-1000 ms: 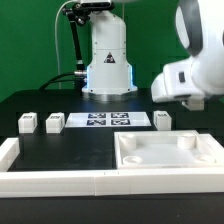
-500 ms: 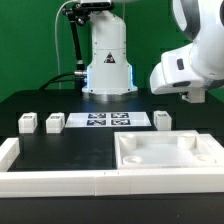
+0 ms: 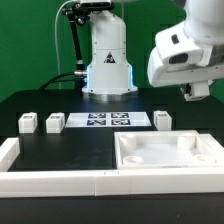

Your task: Assemble square table

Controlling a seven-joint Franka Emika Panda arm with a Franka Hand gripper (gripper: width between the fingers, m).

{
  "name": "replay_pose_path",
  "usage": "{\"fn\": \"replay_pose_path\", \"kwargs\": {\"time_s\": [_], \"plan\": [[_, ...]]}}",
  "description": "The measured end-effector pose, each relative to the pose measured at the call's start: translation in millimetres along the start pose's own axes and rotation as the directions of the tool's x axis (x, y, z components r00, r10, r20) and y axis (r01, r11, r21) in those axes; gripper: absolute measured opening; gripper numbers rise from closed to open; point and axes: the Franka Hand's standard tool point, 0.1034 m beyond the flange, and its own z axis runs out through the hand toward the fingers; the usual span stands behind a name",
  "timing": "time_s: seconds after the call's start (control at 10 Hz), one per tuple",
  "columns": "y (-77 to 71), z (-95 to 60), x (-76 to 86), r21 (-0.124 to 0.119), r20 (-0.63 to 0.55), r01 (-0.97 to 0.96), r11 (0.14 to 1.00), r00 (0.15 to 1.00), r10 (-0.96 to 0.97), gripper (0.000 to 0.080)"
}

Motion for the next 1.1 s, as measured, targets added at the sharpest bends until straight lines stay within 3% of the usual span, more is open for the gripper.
{"fn": "replay_pose_path", "kwargs": {"time_s": [0.1, 0.4, 0.5, 0.6, 0.7, 1.1], "plan": [[0.4, -7.5, 4.0, 0.002, -0.061, -0.001, 1.0, 0.998, 0.001, 0.0287], [1.2, -7.9, 10.2, -0.004, -0.279, 0.004, 1.0, 0.96, -0.005, 0.0287], [1.3, -6.7, 19.0, -0.005, -0.379, 0.008, 1.0, 0.925, -0.009, 0.0287], [4.3, 6.8, 22.9, -0.011, -0.454, 0.015, 1.0, 0.891, -0.019, 0.0287], [9.6, 6.3, 25.4, -0.021, -0.472, 0.034, 0.999, 0.881, -0.04, 0.0287], [16.1, -33.8, 52.1, -0.042, -0.682, 0.064, 0.997, 0.727, -0.076, 0.0287]]}}
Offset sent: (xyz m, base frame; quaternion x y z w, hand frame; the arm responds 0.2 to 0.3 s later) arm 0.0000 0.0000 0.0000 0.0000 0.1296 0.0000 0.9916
